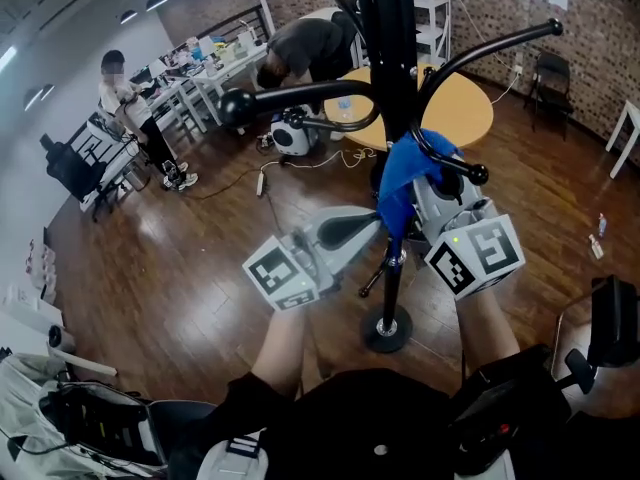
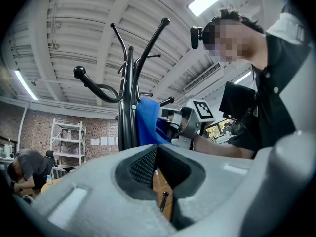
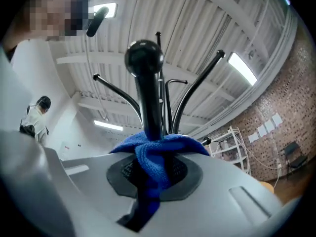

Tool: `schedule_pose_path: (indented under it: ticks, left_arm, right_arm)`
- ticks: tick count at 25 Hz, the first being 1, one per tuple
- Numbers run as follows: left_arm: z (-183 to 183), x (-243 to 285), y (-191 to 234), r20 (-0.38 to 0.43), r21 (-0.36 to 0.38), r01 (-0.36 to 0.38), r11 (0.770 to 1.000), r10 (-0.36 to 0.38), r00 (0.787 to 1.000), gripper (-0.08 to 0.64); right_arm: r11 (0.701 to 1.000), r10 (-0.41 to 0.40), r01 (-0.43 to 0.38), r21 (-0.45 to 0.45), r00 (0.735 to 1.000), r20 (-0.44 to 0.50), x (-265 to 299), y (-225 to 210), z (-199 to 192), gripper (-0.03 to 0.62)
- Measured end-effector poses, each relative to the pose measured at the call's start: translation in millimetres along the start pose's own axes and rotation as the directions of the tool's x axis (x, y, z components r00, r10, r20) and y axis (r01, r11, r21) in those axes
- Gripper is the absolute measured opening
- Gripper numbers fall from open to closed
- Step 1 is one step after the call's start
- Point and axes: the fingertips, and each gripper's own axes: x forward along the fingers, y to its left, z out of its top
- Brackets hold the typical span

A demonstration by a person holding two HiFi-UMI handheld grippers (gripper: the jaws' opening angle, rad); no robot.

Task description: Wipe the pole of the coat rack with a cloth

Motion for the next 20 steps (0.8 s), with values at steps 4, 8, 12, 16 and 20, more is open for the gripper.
schedule_pose_path:
  ticks: [4, 8, 12, 16, 20]
  left_arm:
    - [4, -6, 1, 0.01, 0.0, -0.013, 1.0, 0.013, 1.0, 0.0]
    - [2, -9, 2, 0.006, -0.004, -0.015, 1.0, 0.015, 1.0, 0.0]
    - [-3, -4, 4, -0.001, -0.013, -0.011, 1.0, 0.011, 1.0, 0.0]
    - [-6, 4, 1, -0.006, -0.021, 0.007, 1.0, -0.007, 1.0, 0.0]
    - [-6, 7, -5, -0.01, -0.023, 0.019, 1.0, -0.019, 1.0, 0.0]
  right_arm:
    - [1.0, -0.018, 0.018, -0.024, 1.0, -0.006, -10, -3, -18, 0.031]
    - [0.997, -0.055, 0.063, 0.051, 0.99, -0.132, -42, -7, -100, 0.032]
    - [0.994, -0.046, 0.069, 0.079, 0.965, -0.26, -81, -7, -196, 0.032]
    - [0.988, -0.022, 0.088, 0.129, 0.895, -0.445, -122, -8, -293, 0.032]
    - [0.979, -0.023, 0.126, 0.161, 0.849, -0.528, -140, -6, -325, 0.031]
